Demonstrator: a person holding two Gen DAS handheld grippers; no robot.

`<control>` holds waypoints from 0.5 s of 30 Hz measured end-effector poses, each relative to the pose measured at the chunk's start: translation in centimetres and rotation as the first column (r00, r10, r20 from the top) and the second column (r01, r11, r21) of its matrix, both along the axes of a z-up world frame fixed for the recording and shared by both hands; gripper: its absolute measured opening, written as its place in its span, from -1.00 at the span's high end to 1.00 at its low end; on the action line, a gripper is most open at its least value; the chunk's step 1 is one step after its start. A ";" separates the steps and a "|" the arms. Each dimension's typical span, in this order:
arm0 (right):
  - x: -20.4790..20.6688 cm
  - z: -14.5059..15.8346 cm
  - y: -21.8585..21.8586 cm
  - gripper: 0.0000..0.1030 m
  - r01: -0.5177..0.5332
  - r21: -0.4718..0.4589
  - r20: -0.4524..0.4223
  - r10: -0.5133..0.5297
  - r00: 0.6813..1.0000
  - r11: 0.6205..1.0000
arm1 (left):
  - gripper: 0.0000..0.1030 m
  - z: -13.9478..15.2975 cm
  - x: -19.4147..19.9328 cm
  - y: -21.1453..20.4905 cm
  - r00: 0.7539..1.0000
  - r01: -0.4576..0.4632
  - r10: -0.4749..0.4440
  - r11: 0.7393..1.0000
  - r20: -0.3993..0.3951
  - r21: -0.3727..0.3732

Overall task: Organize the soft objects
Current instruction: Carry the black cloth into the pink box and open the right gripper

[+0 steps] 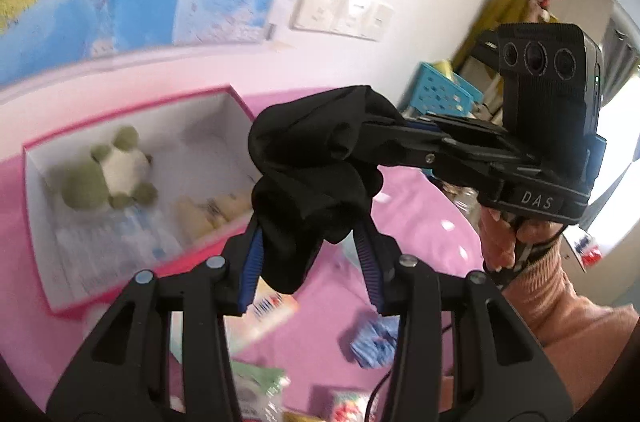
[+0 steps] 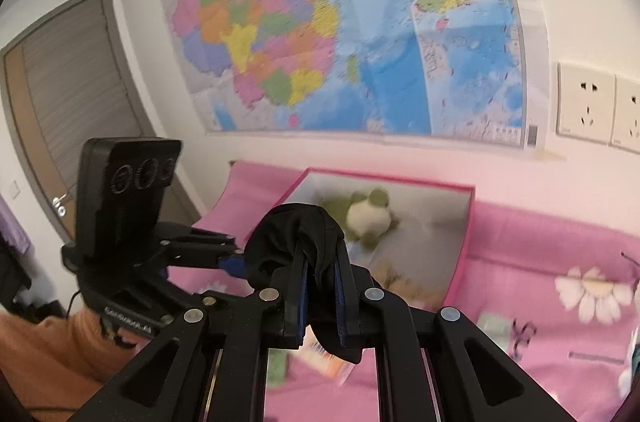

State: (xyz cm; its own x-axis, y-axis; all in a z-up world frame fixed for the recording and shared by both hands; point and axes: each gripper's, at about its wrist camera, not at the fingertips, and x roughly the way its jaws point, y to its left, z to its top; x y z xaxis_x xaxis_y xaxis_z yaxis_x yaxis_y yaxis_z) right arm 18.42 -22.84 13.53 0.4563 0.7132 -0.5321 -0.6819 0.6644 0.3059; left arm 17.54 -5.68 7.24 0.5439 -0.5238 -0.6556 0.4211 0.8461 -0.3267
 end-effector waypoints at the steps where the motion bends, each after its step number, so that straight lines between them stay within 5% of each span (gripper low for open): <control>1: 0.8 0.0 0.1 0.81 0.002 0.002 -0.002 -0.002 1.000 1.000 | 0.12 0.3 0.6 -0.1 1.000 -0.015 0.015 1.000 0.000 0.008; 15: 11.1 -4.9 2.5 0.80 0.077 -0.079 -0.096 -0.084 0.992 0.994 | 0.11 -3.7 10.4 0.1 0.977 -0.115 0.136 0.985 -0.165 0.127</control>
